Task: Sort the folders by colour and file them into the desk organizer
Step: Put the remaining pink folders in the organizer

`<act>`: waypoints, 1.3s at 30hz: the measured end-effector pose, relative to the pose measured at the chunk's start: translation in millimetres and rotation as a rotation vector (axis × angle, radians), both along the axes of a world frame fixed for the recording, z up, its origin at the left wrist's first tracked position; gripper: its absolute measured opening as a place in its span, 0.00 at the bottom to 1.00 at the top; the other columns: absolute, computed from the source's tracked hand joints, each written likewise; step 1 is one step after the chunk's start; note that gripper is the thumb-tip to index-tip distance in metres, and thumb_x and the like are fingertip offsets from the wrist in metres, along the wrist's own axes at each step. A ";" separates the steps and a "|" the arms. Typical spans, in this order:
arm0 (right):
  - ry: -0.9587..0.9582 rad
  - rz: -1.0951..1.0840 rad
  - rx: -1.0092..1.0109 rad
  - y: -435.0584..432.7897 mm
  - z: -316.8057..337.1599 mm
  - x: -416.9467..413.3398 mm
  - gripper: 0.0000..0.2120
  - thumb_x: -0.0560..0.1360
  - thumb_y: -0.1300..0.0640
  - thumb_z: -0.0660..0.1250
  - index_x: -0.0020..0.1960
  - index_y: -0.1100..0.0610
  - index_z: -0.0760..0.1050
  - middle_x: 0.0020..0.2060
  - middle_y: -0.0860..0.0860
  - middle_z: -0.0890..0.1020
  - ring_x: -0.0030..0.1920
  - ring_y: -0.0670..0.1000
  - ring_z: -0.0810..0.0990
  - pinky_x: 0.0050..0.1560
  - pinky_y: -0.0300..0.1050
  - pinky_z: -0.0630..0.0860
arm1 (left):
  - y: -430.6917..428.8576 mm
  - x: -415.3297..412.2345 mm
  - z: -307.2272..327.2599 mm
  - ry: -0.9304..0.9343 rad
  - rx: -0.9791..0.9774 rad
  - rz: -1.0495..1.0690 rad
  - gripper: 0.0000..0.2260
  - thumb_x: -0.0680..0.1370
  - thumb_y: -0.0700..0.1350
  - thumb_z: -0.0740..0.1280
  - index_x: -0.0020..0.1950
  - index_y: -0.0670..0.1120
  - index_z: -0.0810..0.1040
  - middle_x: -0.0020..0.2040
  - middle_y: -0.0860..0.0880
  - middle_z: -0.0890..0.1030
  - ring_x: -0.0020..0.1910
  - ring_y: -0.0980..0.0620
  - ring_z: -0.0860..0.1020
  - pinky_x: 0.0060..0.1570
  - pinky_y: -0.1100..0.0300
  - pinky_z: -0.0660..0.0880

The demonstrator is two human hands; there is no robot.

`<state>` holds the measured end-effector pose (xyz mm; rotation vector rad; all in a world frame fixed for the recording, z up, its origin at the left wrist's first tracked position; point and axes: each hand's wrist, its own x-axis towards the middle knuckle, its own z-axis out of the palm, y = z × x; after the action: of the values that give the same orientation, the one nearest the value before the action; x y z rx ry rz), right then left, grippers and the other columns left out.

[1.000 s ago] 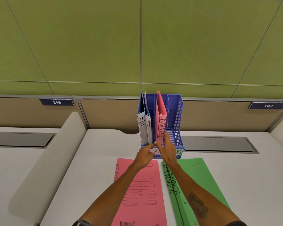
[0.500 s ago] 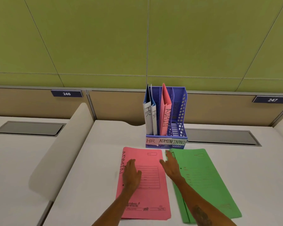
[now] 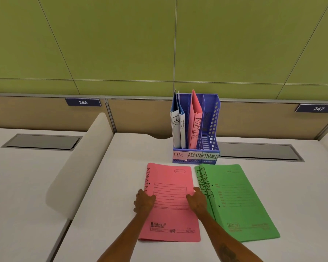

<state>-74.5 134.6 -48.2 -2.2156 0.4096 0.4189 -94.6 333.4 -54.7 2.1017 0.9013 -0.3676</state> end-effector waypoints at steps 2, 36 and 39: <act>0.019 -0.066 0.067 -1.3 -0.5 -2.0 0.24 0.78 0.59 0.65 0.72 0.64 0.66 0.65 0.59 0.77 0.63 0.59 0.77 0.64 0.53 0.75 | 5.4 -1.7 0.9 -0.001 -0.040 0.013 0.25 0.76 0.52 0.69 0.68 0.41 0.68 0.64 0.42 0.76 0.63 0.40 0.75 0.65 0.43 0.73; -0.525 -0.248 0.541 14.0 70.8 34.6 0.14 0.77 0.68 0.64 0.59 0.57 0.65 0.50 0.51 0.79 0.48 0.50 0.81 0.50 0.46 0.81 | 6.3 1.1 49.8 -0.731 -0.528 0.008 0.23 0.74 0.45 0.74 0.67 0.48 0.71 0.59 0.50 0.81 0.56 0.50 0.82 0.53 0.52 0.82; -0.529 -0.238 0.534 7.5 69.7 34.7 0.15 0.78 0.68 0.64 0.61 0.58 0.65 0.52 0.52 0.80 0.50 0.52 0.81 0.54 0.49 0.81 | 3.2 -0.1 44.9 -0.721 -0.527 -0.037 0.22 0.74 0.44 0.74 0.66 0.48 0.70 0.59 0.49 0.81 0.56 0.51 0.82 0.51 0.55 0.82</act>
<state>-39.8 142.1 21.6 -1.6443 0.2320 -0.1774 -94.7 336.6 -9.8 1.5717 0.2895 0.1349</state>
